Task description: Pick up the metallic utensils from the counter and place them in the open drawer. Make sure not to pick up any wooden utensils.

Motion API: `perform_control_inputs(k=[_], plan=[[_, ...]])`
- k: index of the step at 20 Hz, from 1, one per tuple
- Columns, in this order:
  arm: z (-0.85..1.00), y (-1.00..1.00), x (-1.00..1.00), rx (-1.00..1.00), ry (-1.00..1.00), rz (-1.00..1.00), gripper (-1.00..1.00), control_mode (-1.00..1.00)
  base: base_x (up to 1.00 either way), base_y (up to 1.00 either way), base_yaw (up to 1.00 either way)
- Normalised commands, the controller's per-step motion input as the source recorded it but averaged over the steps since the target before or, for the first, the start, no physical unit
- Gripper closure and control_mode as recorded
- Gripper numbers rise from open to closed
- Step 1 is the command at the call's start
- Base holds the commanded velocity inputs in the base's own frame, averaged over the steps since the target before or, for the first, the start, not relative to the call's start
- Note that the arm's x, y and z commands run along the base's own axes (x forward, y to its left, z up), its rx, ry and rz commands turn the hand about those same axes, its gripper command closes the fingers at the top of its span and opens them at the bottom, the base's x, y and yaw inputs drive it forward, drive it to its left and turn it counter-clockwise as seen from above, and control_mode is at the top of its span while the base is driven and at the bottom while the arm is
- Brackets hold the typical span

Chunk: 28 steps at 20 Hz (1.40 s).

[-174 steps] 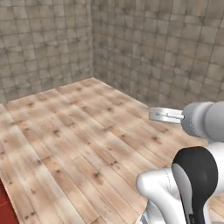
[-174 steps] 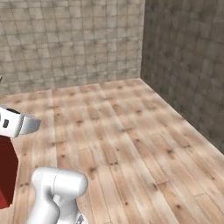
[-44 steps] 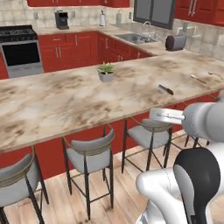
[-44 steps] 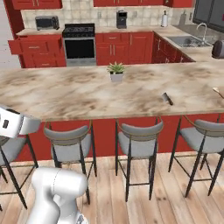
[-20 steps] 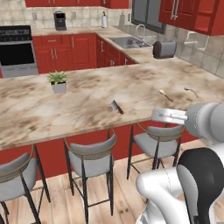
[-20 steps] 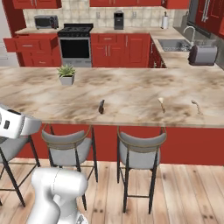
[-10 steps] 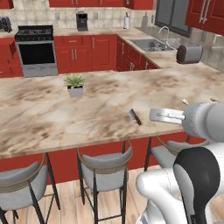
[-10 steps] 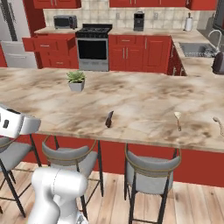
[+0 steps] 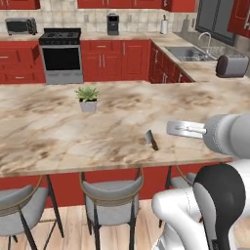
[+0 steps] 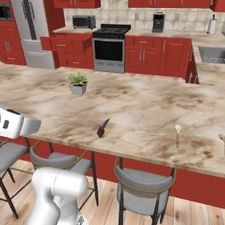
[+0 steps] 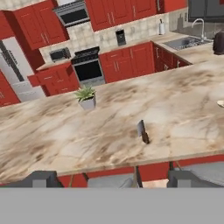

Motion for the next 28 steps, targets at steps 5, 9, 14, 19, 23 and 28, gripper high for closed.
perform_control_inputs(k=[5,9,14,19,23,28], plan=[[0.0,0.0,0.0,0.0,0.0,0.0,-1.0,1.0,0.27,-0.6,0.1],[0.0,0.0,0.0,0.0,0.0,0.0,-1.0,1.0,0.32,-0.55,0.1],[0.0,0.0,0.0,0.0,0.0,0.0,-1.0,1.0,0.4,-0.48,0.1],[-0.06,-0.21,0.24,0.08,0.05,0.02,-1.0,-1.0,0.2,-0.11,0.02],[-0.38,-0.32,0.67,0.08,0.22,0.05,-1.0,-1.0,0.0,0.0,0.0],[-0.49,-0.13,0.78,0.03,0.27,0.03,-1.0,-1.0,0.0,0.0,0.0]])
